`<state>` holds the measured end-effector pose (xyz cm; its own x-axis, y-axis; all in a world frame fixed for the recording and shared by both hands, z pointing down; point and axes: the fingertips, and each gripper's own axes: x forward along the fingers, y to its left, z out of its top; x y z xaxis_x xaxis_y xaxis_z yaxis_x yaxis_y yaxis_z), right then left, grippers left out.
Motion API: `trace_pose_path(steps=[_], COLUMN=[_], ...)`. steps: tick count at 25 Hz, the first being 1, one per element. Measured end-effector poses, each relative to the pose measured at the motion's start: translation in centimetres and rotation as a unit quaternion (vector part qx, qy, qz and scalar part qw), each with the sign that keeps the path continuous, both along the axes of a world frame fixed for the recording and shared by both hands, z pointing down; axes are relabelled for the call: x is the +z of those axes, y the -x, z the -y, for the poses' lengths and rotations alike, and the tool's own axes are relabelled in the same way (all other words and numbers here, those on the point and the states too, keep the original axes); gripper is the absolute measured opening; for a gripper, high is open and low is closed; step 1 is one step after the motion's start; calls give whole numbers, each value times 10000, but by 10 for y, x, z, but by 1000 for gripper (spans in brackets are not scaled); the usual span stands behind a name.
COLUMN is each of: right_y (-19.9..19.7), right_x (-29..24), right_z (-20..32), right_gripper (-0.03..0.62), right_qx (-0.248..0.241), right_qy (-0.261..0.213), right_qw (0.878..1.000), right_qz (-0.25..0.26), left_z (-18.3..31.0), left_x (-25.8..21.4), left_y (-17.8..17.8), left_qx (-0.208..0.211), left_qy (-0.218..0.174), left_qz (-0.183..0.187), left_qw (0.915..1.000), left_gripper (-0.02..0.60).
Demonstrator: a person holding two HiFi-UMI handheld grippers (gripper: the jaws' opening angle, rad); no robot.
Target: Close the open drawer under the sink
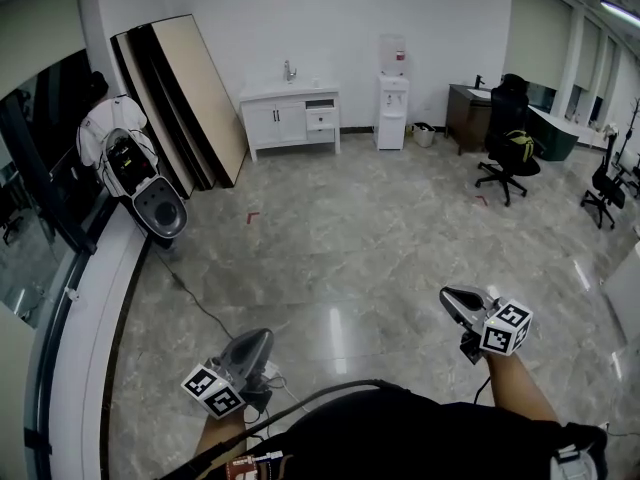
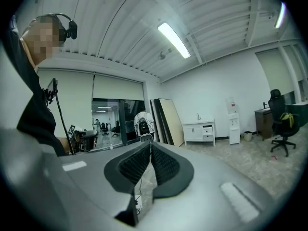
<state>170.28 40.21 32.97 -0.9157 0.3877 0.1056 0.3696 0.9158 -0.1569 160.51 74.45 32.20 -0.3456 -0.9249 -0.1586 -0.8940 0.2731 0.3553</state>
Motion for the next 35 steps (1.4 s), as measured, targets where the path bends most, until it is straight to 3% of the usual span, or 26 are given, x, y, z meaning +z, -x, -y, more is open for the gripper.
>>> trace_pose_path(steps=[8,12,18,20,24,30,35], right_y=[76,135,192,205,223,237,263], right_x=[22,10,-6,-3,5,28,31], right_z=[43,103,191,221,267,288,299], right_gripper=[11,11,11,11,11,11,11], right_qx=[-538,-869,-1222,-1241,-1179,-1162,-890], right_qy=[238,324,62,96,222,328,346], right_qw=[9983,9957,9923,9921,9928,9926,9952], right_qz=[59,48,184,154,57,-117,-226], left_z=[28,83,177,208,259,286,302], left_x=[6,-11,-24,-25,-23,-16,-11], left_y=[39,71,109,120,133,160,205], left_qx=[-594,-1016,-1276,-1287,-1213,-1136,-865], left_qy=[226,122,-14,-75,167,293,235], left_qz=[61,19,45,-15,16,-82,-153], left_qw=[9980,9947,9918,9917,9925,9931,9959], left_gripper=[0,0,0,0,0,0,0])
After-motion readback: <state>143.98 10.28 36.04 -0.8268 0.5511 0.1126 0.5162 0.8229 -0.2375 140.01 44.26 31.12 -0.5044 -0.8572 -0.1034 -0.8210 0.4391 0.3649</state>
